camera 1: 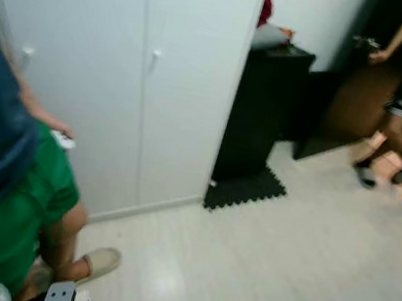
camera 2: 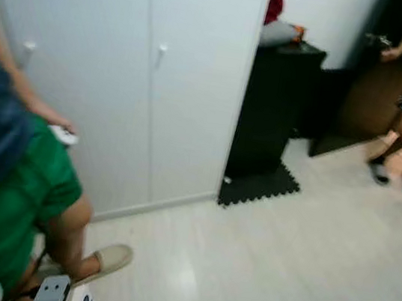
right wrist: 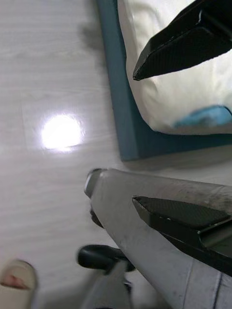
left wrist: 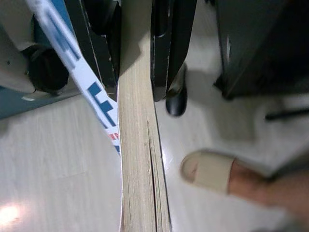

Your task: Clean up the room

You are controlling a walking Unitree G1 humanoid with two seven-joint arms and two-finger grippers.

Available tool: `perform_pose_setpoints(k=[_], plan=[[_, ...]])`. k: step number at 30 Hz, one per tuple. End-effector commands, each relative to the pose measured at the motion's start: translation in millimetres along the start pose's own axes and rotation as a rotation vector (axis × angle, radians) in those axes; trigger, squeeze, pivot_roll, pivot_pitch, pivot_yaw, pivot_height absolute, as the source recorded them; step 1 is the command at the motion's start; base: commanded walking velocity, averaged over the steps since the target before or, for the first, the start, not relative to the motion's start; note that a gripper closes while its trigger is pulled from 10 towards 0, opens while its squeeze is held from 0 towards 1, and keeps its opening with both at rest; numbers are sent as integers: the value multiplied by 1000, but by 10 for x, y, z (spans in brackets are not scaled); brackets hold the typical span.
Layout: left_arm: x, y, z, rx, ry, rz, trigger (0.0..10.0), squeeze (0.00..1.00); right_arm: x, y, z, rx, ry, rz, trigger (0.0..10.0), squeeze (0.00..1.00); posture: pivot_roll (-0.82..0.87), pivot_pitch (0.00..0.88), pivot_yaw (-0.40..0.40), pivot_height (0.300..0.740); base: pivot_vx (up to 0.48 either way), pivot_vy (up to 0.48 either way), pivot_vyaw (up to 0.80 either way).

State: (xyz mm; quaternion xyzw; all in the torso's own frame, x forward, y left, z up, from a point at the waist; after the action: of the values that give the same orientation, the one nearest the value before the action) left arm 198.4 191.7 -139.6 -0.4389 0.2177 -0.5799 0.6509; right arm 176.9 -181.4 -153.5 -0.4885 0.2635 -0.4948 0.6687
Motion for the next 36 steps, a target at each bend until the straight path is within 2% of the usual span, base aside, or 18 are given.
perform_pose_setpoints(k=[1, 8, 9, 16, 19, 24, 30, 36], plan=[[2, -5, -87, -35, 22, 1, 10000, 0, -28, -13, -175, -54, -9, 11, 10000, 0, -43, 0, -9, 740, 315, 0, -763], [7, -5, -89, -35, 25, -1, 10000, 0, -48, 2, -74, -49, -49, 19, 10000, 0, -45, 0, -10, 740, 320, 0, -200], [8, -5, -91, -36, 26, -1, 10000, 0, -78, 13, -2, -47, -71, 25, 10000, 0, -45, 0, -10, 740, 315, 0, -769], [3, -7, -97, -37, 24, 0, 10000, 0, -153, 35, 219, -20, -49, 29, 10000, 0, -42, 0, -9, 740, 322, 0, -753], [1, -8, -100, -37, 24, 1, 10000, 0, -176, 41, 299, -7, -54, 26, 10000, 0, -41, 0, -9, 740, 320, 0, 0], [1, -8, -101, -38, 27, 0, 10000, 0, -134, 33, 201, -20, -64, 22, 10000, 0, -40, 0, -9, 740, 322, 0, 0], [10, -4, -90, -37, 29, -2, 10000, 0, -120, 32, 186, -25, -66, 18, 10000, 0, -40, 0, -7, 740, 325, 0, 0], [21, -1, -81, -32, 24, -4, 10000, 0, -112, 30, 160, -29, -38, 14, 10000, 0, -42, 0, -5, 740, 323, 0, -788]])
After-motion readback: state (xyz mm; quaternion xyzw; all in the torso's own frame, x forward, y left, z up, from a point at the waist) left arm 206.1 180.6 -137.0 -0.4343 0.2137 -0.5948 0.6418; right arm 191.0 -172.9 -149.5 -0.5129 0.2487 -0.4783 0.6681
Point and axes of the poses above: a point about 5 cm out from each wrist's last joint towards the gripper, its own y axis pointing out of the wrist towards the gripper, its own z axis along the axis of the wrist's last joint, x = y × z, the point moved 6 cm from there along y, pointing out of the wrist towards the gripper, and after that the axes turned 6 degrees about -y, right-handed, at the moved point
